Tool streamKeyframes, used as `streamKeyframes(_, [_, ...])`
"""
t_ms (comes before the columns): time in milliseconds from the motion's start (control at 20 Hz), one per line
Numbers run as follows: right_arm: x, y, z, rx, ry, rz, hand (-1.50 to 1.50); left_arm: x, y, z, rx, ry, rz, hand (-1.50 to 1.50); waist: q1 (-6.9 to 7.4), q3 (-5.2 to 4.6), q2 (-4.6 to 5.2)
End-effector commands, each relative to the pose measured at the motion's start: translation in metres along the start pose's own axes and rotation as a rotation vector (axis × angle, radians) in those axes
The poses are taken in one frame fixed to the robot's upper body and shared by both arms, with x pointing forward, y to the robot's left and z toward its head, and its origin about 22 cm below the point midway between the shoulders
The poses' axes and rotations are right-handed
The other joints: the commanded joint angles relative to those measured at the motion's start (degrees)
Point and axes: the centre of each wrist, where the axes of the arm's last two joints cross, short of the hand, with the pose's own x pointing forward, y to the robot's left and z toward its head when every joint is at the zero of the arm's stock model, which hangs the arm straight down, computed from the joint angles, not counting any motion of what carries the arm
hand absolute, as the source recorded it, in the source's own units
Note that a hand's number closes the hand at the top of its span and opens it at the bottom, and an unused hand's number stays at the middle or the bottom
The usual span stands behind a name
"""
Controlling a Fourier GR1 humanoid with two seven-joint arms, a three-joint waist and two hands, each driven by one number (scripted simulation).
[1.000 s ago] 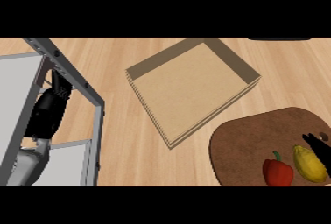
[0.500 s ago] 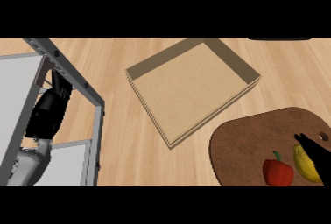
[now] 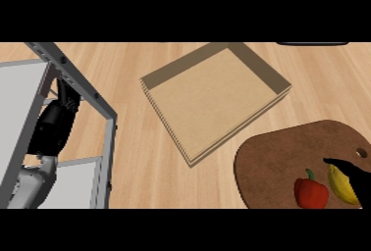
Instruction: Pick the lemon from the cutting board and place it in the cardboard box
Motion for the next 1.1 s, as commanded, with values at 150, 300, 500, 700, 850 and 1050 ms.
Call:
streamKeyframes(150, [-0.007,0.010,-0.001,-0.008,-0.031,0.063,1.50,0.002,-0.047,0.002,-0.233,0.043,0.066,0.00,-1.30,-0.05,0.69])
streamKeyframes(300, [0.003,0.001,-0.016,-0.085,-0.041,0.064,1.50,0.000,-0.052,0.006,-0.238,0.037,0.058,0.00,-0.52,-0.05,0.76])
streamKeyframes(500, [0.076,0.004,0.002,-0.018,-0.614,0.237,1.50,0.003,-0.050,0.002,-0.246,0.004,0.075,0.00,2.37,-0.07,1.22])
streamKeyframes(700, [0.126,0.001,0.017,-0.021,-0.982,0.328,1.50,-0.001,-0.057,-0.004,-0.268,0.013,0.058,0.00,2.83,-0.10,1.27])
streamKeyframes(850, [0.156,-0.004,0.004,-0.116,-1.059,0.326,1.50,-0.003,-0.067,-0.001,-0.275,0.012,0.074,0.00,2.06,-0.06,1.21])
streamKeyframes(1050, [0.157,-0.016,0.002,-0.232,-1.107,0.284,1.50,-0.007,-0.059,0.002,-0.253,0.032,0.041,0.00,-0.10,-0.05,0.86])
